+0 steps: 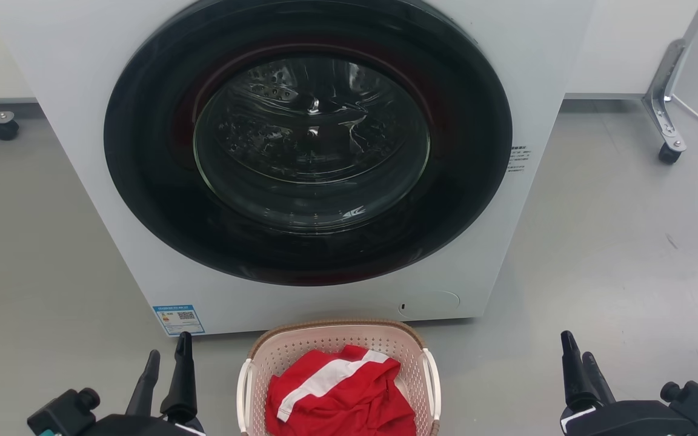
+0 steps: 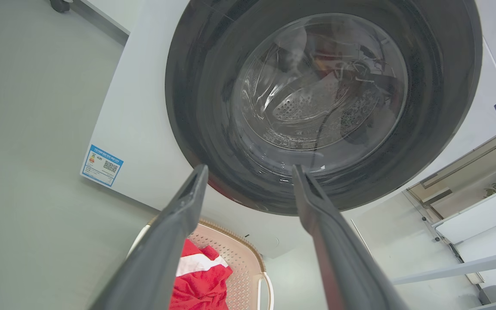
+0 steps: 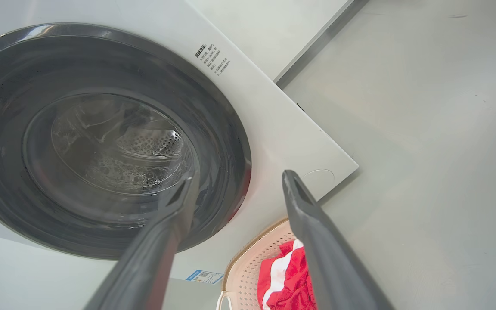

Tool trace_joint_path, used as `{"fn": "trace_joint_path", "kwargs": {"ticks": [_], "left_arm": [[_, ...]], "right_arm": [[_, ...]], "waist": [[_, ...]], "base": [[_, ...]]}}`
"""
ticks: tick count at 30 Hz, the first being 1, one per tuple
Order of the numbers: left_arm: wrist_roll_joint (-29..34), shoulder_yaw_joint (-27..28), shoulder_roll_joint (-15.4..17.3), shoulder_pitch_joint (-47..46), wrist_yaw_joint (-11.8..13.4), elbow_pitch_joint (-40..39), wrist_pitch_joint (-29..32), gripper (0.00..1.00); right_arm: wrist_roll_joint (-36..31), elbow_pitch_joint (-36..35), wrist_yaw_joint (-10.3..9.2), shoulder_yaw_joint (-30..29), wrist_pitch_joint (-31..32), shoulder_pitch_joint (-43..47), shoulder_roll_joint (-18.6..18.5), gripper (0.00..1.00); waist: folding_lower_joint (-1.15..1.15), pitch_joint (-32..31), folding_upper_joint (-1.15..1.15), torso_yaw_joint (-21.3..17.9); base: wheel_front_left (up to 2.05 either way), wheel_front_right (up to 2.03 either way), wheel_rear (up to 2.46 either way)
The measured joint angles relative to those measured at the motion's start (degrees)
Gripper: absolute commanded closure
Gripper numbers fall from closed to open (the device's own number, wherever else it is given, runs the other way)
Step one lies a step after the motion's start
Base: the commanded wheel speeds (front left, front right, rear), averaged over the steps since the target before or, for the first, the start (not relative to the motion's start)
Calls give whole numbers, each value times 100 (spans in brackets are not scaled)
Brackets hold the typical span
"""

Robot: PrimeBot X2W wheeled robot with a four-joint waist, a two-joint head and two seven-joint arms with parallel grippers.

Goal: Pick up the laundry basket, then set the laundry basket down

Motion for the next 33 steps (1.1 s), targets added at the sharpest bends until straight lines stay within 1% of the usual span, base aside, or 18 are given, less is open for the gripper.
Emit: {"fn": "trace_joint_path", "kwargs": {"ticks": [3, 6, 7, 17, 24, 26, 28, 29, 33], "left_arm": [[294, -69, 2, 43, 48, -75, -66, 0], [583, -114, 3, 110, 79, -137, -127, 0], [692, -124, 3, 111, 103, -163, -140, 0], [1617, -265, 7, 201, 249, -400, -363, 0], [2247, -326, 8, 235, 332, -531, -506, 0], [2372, -336, 8, 255, 360, -571, -565, 0], [2565, -348, 7, 297, 402, -603, -590, 0], [2565, -348, 7, 297, 402, -603, -590, 0], [2873, -394, 7, 344, 454, -660, -688, 0]], "right_arm": [[-218, -60, -51, 41, -87, 49, -1, 0], [-477, -129, -60, 104, -146, 50, -1, 0], [-564, -155, -99, 126, -167, 50, -1, 0], [-1437, -361, -248, 333, -364, 125, -5, 0], [-1979, -475, -309, 445, -533, 152, -7, 0], [-2168, -509, -358, 477, -569, 153, -7, 0], [-2299, -550, -378, 513, -604, 159, -8, 0], [-2299, -550, -378, 513, -604, 159, -8, 0], [-2632, -626, -411, 566, -698, 178, -9, 0]], "waist": [[0, 3, 0, 3], [0, 6, 0, 6], [0, 7, 0, 8], [0, 26, 0, 20], [0, 40, 0, 30], [0, 44, 0, 32], [0, 46, 0, 33], [0, 46, 0, 33], [0, 52, 0, 34]], "base": [[0, 0, 0], [0, 0, 0], [0, 0, 0], [0, 0, 0], [0, 0, 0], [0, 0, 0], [0, 0, 0], [0, 0, 0], [0, 0, 0]]}}
